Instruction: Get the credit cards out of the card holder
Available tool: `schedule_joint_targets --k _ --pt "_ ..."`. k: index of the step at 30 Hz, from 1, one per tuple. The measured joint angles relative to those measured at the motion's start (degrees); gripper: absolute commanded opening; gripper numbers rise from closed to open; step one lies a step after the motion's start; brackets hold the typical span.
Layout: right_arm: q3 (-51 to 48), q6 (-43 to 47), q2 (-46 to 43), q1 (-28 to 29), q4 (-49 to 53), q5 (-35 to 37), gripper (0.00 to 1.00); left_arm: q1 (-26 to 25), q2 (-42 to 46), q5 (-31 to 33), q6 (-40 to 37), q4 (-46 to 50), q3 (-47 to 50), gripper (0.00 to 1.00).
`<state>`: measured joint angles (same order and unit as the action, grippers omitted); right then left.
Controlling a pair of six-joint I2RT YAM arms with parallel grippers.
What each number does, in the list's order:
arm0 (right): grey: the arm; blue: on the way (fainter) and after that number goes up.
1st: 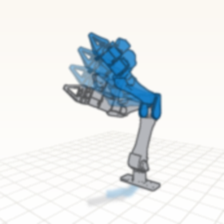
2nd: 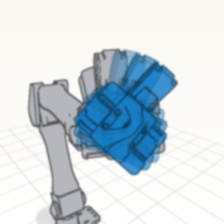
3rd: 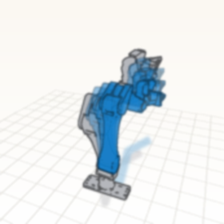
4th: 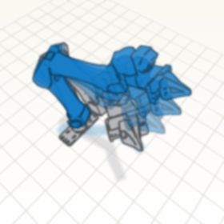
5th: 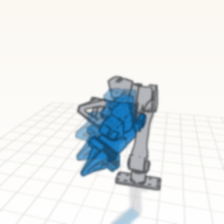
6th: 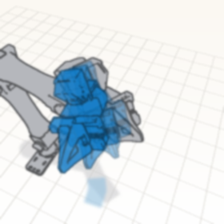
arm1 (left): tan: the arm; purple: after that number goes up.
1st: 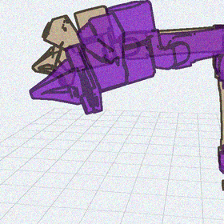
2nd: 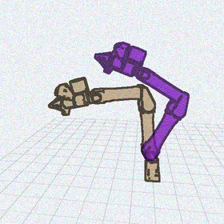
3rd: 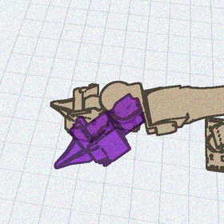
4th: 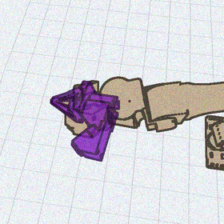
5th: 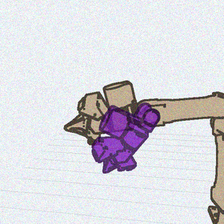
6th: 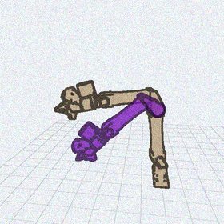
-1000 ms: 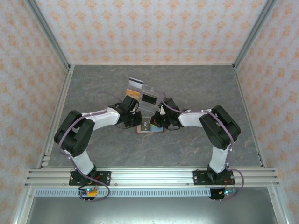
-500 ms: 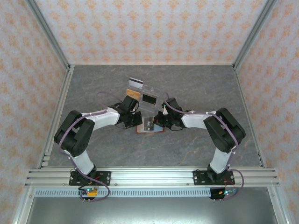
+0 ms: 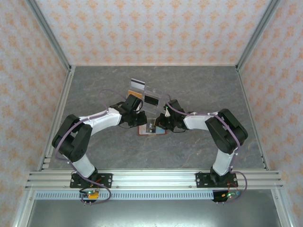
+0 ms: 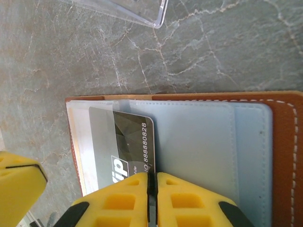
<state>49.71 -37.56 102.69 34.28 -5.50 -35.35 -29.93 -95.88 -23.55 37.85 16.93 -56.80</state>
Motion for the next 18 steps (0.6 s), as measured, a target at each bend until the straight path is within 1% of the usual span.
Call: schedule_joint_targets --k 4,8,12,14,18 --pt "0.0 -0.1 0.0 0.0 0.0 0.0 0.14 -0.1 -2.1 0.0 0.1 0.0 -0.1 0.06" --pt "0.0 -0.1 0.0 0.0 0.0 -0.2 0.15 -0.1 -4.3 0.5 0.5 0.0 -0.1 0.04" --pt "0.0 -0.1 0.1 0.0 -0.2 -0.6 0.17 -0.1 -4.5 0.5 1.2 -0.7 -0.1 0.02" --pt "0.0 -0.1 0.3 -0.1 -0.6 -1.3 0.18 -0.1 -4.5 0.6 1.4 -0.8 0.0 0.0" --pt "0.0 -1.4 1.4 -0.4 -3.5 -3.7 0.18 -0.1 -4.5 1.2 2.0 -1.3 0.3 0.0"
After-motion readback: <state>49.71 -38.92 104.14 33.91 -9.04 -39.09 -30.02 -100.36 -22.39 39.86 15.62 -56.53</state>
